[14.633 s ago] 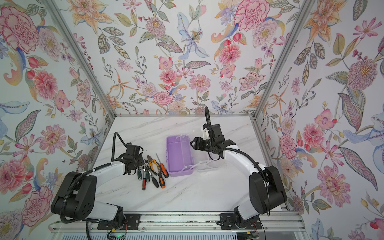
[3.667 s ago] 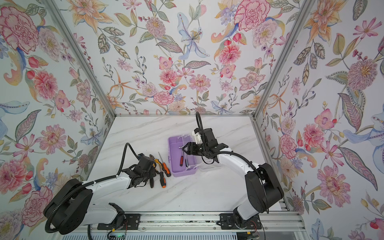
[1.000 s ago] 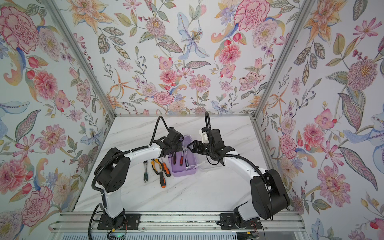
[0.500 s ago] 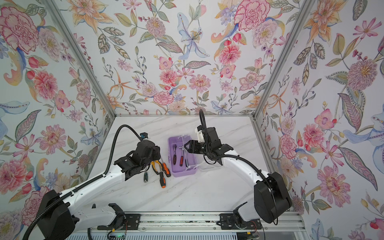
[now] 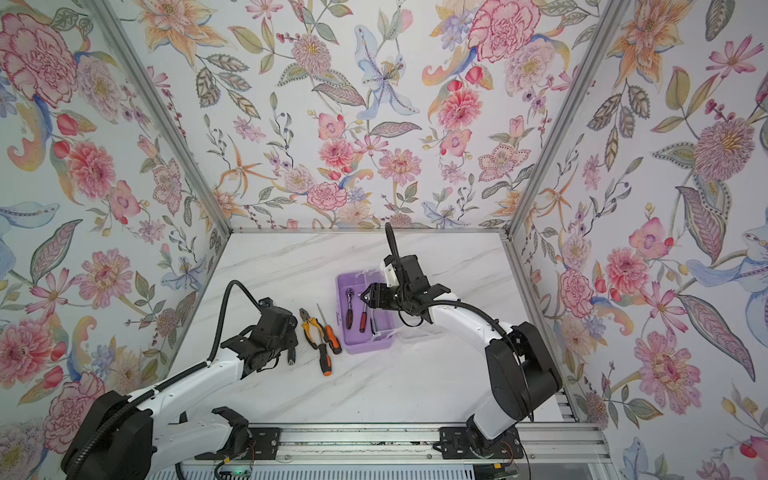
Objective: Pack the tool kit
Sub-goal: 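Move the left gripper back over the green-handled ratchet, then lower the left gripper and close it on the green-handled ratchet's head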
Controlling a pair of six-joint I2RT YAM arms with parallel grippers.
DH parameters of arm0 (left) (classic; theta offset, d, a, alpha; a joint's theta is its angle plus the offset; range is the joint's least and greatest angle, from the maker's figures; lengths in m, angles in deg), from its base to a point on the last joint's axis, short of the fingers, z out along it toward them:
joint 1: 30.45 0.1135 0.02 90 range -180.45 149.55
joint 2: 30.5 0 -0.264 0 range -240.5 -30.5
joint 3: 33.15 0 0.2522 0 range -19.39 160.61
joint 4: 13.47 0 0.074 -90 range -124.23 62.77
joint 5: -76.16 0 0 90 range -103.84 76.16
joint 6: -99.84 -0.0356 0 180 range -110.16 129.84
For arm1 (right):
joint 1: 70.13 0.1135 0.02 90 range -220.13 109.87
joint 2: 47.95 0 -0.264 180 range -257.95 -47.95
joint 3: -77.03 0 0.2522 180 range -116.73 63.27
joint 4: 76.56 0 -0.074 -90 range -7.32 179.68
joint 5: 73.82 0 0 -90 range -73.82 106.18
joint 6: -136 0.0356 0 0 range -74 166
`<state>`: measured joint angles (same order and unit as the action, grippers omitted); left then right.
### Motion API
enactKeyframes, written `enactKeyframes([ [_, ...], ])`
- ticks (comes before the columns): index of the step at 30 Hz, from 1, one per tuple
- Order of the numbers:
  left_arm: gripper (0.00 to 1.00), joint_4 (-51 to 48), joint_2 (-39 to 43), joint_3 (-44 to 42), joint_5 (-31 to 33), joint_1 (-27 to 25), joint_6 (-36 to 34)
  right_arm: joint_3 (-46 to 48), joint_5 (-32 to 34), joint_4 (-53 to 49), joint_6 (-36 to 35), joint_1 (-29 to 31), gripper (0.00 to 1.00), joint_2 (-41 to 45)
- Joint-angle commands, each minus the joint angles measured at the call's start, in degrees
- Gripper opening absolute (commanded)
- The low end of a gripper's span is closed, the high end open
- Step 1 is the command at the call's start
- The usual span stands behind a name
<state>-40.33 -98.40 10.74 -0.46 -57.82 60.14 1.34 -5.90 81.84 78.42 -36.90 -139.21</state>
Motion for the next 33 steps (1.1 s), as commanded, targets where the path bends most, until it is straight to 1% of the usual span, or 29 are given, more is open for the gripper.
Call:
enactKeyframes([
  [1, 0.49, 4.38, -3.26, -0.35, -2.08, 0.59, -0.62, -1.74, 0.01, 0.32, 0.44, 0.67, 0.66, -0.96],
  [9, 0.45, 6.89, -9.25, 1.13, -2.46, 0.83, -0.99, -1.46, 0.65, -0.04, 0.14, 1.22, 0.66, -0.99],
  [11, 0.41, 7.03, -10.56, 1.66, -2.43, 0.83, -1.27, -1.48, 0.82, -0.07, 0.00, 1.22, 0.66, -0.93],
  [14, 0.39, 6.92, -12.38, 2.30, -2.29, 0.87, -1.44, -1.37, 0.80, -0.12, -0.17, 1.18, 0.66, -1.16],
  [18, 0.38, 7.16, -13.56, 2.46, -1.79, 1.09, -1.52, -1.20, 0.80, -0.07, -0.28, 1.08, 0.66, -1.48],
  [21, 0.34, 7.00, -14.17, 2.98, -1.03, 1.25, -1.96, -1.35, 0.66, -0.07, -0.40, 1.04, 0.66, -1.63],
  [28, 0.32, 6.54, -16.41, 4.67, -0.43, 2.15, -3.10, -1.50, 0.81, -0.07, -0.55, 0.71, 0.67, -2.21],
  [33, 0.25, 6.25, -18.29, 5.41, -0.47, 2.24, -3.63, -1.10, 0.78, -0.03, -0.54, 0.55, 0.67, -2.08],
])
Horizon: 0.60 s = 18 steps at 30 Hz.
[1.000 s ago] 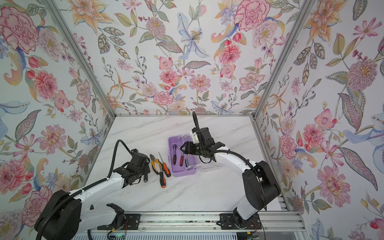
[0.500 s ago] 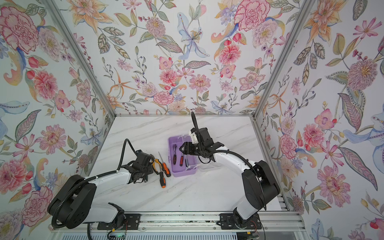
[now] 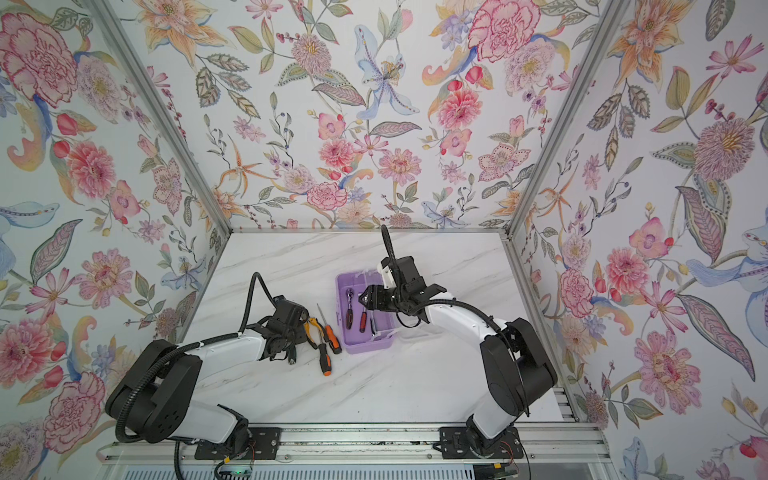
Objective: Pack the tool kit
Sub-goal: 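Lower the left gripper and close it on the green-handled ratchet's head, then lift the green-handled ratchet with the left gripper over the box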
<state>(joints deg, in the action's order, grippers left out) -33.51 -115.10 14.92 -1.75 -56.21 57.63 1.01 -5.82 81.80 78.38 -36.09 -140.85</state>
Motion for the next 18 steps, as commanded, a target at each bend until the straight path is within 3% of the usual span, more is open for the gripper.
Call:
enactKeyframes([
  [1, 0.23, -0.57, -1.86, 1.25, 0.82, 0.62, -1.12, -0.76, 0.86, -0.11, -0.50, -0.29, 0.67, -0.44],
  [5, 0.15, -1.23, -2.22, 1.07, 1.85, 0.71, -2.01, -0.57, 1.02, -0.07, -0.52, -0.47, 0.67, -0.44],
  [9, 0.00, -1.51, -1.50, 0.77, 1.98, 1.30, -3.29, -0.47, 0.99, -0.03, -0.45, -0.47, 0.67, -0.48],
  [18, 0.00, -5.49, 8.12, 5.27, -2.42, 1.68, -3.93, -0.30, 0.98, -0.20, -0.13, -0.47, 0.67, 0.57],
])
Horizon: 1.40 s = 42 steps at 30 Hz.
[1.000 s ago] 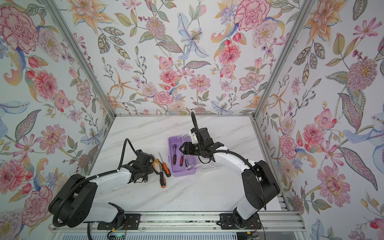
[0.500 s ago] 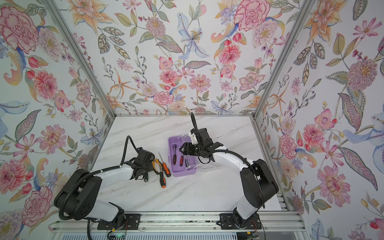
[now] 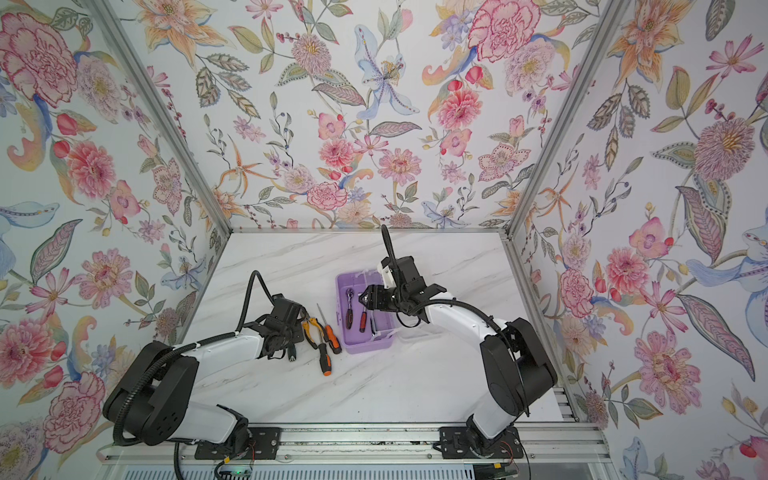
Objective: Pack the tool kit
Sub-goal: 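Lift the green-handled ratchet with the left gripper over the box, then lower the green-handled ratchet into the box and open the left gripper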
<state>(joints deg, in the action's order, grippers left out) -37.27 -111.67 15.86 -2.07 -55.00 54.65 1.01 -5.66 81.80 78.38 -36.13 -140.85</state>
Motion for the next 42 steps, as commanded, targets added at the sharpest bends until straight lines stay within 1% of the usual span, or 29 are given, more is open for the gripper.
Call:
enactKeyframes([
  [1, 0.00, -1.99, 6.16, 5.55, -3.58, 0.39, -0.51, -0.27, 0.83, -0.16, -0.06, -0.42, 0.67, 0.82],
  [4, 0.00, -1.33, 9.31, 9.03, -6.82, -0.80, 1.37, 0.05, 0.92, -0.13, 0.03, -0.64, 0.67, 1.44],
  [6, 0.00, -1.12, 9.34, 12.27, -6.05, -3.42, 1.85, 0.28, 0.69, -0.05, 0.20, -0.93, 0.67, 1.67],
  [8, 0.00, -1.42, 7.35, 16.39, -4.50, -6.36, 1.44, 0.79, 0.29, 0.39, 0.57, -1.28, 0.67, 1.93],
  [10, 0.00, -0.25, 4.11, 19.81, -4.97, -8.47, 1.50, 1.39, -0.32, 1.08, 1.09, -1.73, 0.67, 2.34],
  [14, 0.00, 3.18, -2.81, 25.04, -6.88, -11.07, 2.38, 2.27, -0.35, 1.29, 1.44, -2.16, 0.67, 3.64],
  [17, 0.00, 3.65, -7.18, 29.23, -6.09, -12.98, 1.71, 3.08, 0.46, 1.10, 1.17, -2.27, 0.67, 5.18],
  [20, 0.00, 4.10, -12.73, 32.05, -7.43, -13.39, 2.15, 3.74, 1.47, 0.26, 0.43, -2.36, 0.67, 6.54],
  [24, 0.00, 6.31, -17.69, 32.82, -8.44, -14.02, 3.60, 4.56, 2.26, -0.29, -0.15, -2.87, 0.67, 7.93],
  [32, 0.00, 7.54, -24.38, 34.59, -9.18, -14.89, 5.46, 6.40, 2.78, -0.28, -0.35, -3.81, 0.68, 10.36],
  [39, 0.00, 3.10, -29.48, 38.78, -8.39, -15.17, 5.84, 6.88, 2.39, -0.17, -0.42, -4.49, 0.69, 10.41],
  [42, 0.00, 2.48, -30.69, 39.22, -8.46, -15.17, 6.13, 6.97, 2.41, -0.21, -0.49, -4.76, 0.69, 10.47],
])
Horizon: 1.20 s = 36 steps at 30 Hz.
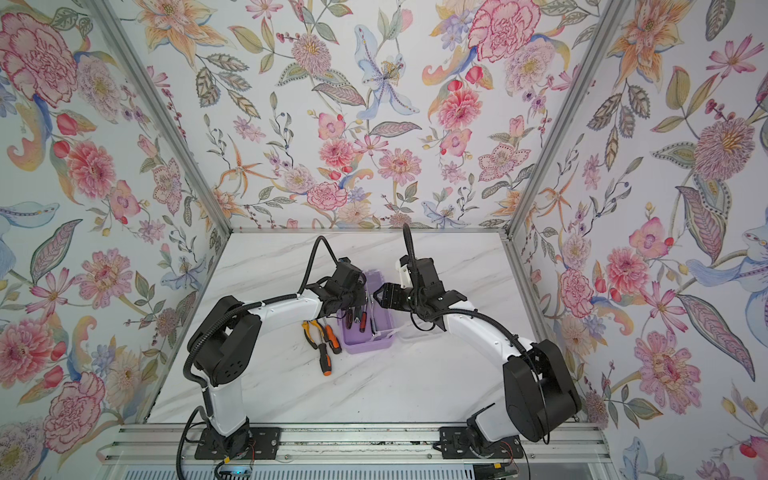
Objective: Pack the tool kit
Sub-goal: 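Lower the green-handled ratchet into the box and open the left gripper, then draw the left gripper back while the right gripper moves over the yellow pliers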
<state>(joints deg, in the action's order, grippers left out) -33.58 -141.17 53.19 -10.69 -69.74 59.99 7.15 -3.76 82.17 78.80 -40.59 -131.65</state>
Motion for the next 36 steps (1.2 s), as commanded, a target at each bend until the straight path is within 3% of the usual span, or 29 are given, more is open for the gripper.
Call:
enactKeyframes([
  [1, 0.00, -1.21, -1.43, 1.79, 0.19, -0.44, 1.04, 0.92, 0.48, -0.55, -0.97, -0.32, 0.69, 1.34],
  [6, 0.01, -2.08, -1.48, 1.53, 1.03, -0.43, 1.49, 1.24, 0.52, -0.53, -1.13, -0.71, 0.69, 1.78],
  [13, 0.38, -3.77, -1.02, 2.26, 2.39, -0.39, 0.57, 0.82, 0.43, -0.55, -1.08, -0.82, 0.72, 1.87],
  [22, 0.33, 0.26, 7.59, -0.85, 1.85, -0.39, -1.96, -2.57, 0.72, -1.61, -2.14, -0.67, 0.70, 2.67],
  [29, 0.34, 8.76, 29.27, -19.93, 7.19, -0.22, 0.06, -10.23, 7.20, -6.79, -6.28, 4.83, 0.68, 1.61],
  [36, 0.35, -1.52, 45.26, -32.46, 14.13, -0.09, 6.83, -19.24, 12.70, -12.25, -12.55, 15.00, 0.68, -3.28],
])
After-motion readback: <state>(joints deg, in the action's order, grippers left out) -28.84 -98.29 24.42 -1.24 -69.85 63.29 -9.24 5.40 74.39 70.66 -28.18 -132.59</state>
